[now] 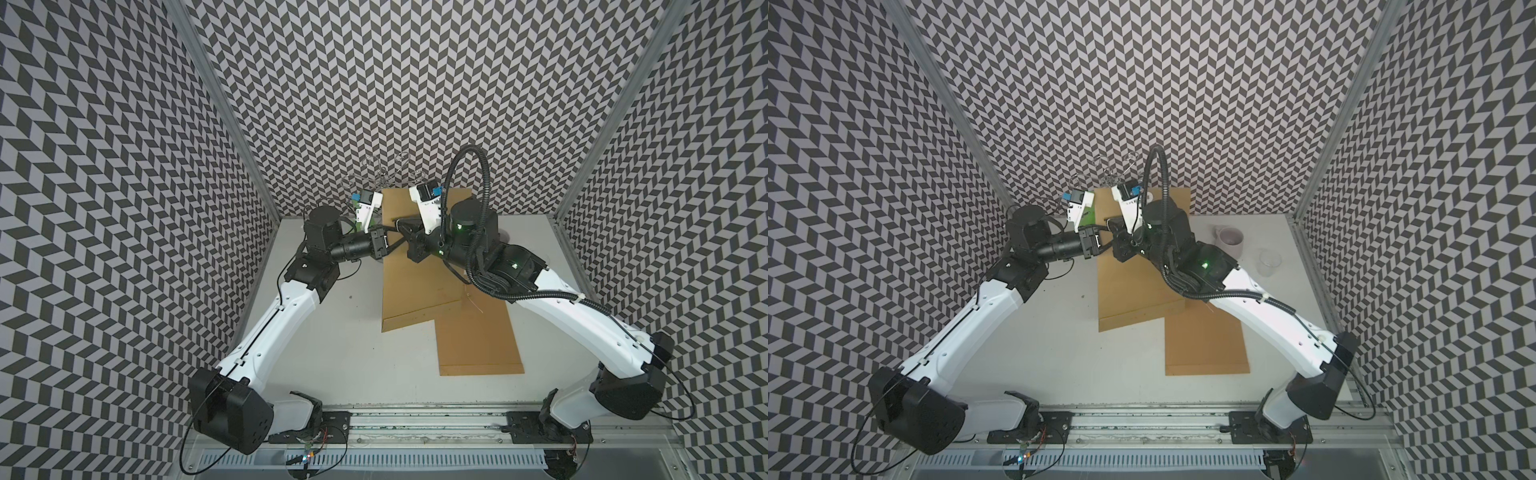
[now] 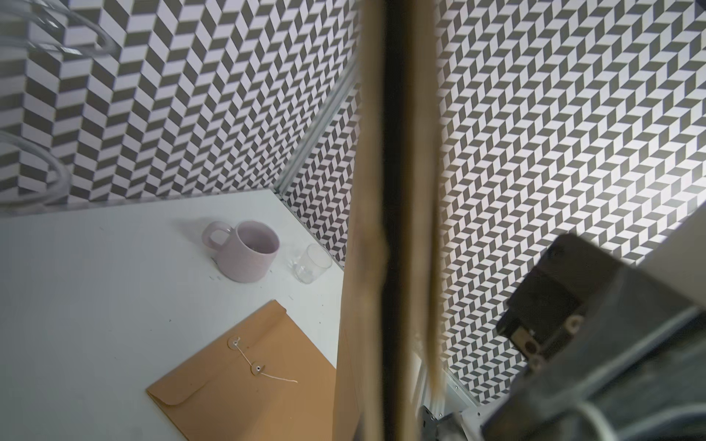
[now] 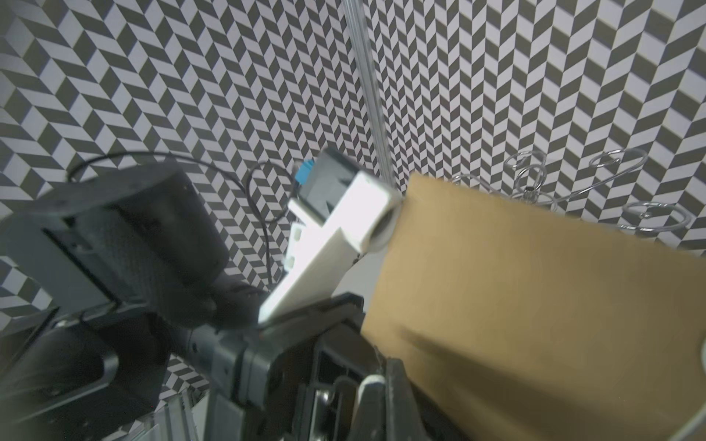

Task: Close the mouth of the file bag
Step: Close the file bag.

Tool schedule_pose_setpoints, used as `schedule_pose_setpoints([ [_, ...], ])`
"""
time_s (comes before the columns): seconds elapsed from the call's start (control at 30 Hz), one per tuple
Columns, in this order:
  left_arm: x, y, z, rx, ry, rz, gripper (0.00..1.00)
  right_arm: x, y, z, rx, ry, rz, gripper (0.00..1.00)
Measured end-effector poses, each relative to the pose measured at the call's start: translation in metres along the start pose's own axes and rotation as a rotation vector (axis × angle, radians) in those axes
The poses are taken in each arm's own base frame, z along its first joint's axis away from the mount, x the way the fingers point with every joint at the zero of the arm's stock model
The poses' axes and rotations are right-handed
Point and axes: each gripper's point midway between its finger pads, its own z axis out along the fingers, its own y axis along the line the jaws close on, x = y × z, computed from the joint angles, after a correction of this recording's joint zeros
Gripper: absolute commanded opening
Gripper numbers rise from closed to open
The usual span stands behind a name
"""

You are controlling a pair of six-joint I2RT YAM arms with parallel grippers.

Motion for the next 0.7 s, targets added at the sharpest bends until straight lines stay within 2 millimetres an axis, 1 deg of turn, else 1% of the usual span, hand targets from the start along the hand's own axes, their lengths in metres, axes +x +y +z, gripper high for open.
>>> schedule_pose_setpoints([
  [0.1,-0.01,0.005,-0.006,-0.011,-0.031,-0.004,0.0,0.018,-0.002,0.004,-0.003,0.037,0.011,0.0],
  [0.2,-0.018,0.006,-0.006,-0.01,-0.046,-0.006,0.0,0.033,-0.005,0.005,0.006,0.067,0.018,0.0],
  [0.5,-0.033,-0.005,-0.006,0.013,-0.064,0.028,0.0,0.075,-0.02,-0.004,0.054,0.134,0.027,0.0],
  [0.6,-0.036,-0.009,-0.007,0.019,-0.072,0.04,0.0,0.085,-0.024,-0.004,0.068,0.152,0.03,0.0],
  [0.7,-0.036,-0.009,-0.006,0.02,-0.071,0.04,0.0,0.091,-0.032,-0.005,0.083,0.163,0.04,0.0],
])
